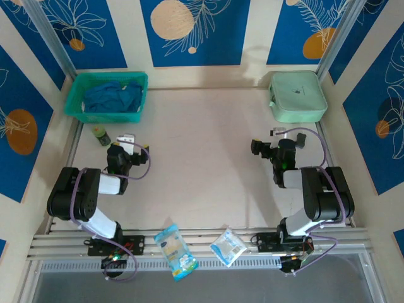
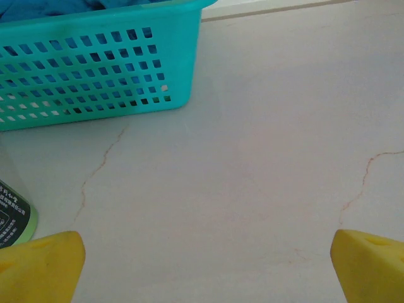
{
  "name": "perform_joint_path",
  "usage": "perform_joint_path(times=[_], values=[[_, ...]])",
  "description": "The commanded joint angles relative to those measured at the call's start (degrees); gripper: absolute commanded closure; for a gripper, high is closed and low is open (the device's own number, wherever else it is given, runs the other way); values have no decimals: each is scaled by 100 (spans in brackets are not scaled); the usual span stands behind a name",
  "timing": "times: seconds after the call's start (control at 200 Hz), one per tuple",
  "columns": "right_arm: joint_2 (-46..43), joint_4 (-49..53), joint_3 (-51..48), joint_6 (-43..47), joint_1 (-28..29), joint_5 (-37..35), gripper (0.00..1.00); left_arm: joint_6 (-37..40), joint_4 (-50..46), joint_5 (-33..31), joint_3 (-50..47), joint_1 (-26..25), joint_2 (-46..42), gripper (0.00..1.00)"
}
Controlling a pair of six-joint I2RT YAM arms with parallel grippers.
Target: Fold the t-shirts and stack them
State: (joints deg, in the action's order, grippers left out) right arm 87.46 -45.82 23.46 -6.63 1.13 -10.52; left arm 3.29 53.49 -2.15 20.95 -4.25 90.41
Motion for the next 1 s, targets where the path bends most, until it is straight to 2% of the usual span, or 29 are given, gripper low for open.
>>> perform_joint_path(times=[0.0,0.876,0.991], values=[[-25,-141,-8,-40,-10,-46,1,-56,4,-75,67,25,-76,1],[-36,-129,-16,-75,-77,94,1,-65,-7,-66,76,30,-78,1],[-213,-86,-42,-114,-104,132,0,-73,70,-210,-7,21,-253,1]])
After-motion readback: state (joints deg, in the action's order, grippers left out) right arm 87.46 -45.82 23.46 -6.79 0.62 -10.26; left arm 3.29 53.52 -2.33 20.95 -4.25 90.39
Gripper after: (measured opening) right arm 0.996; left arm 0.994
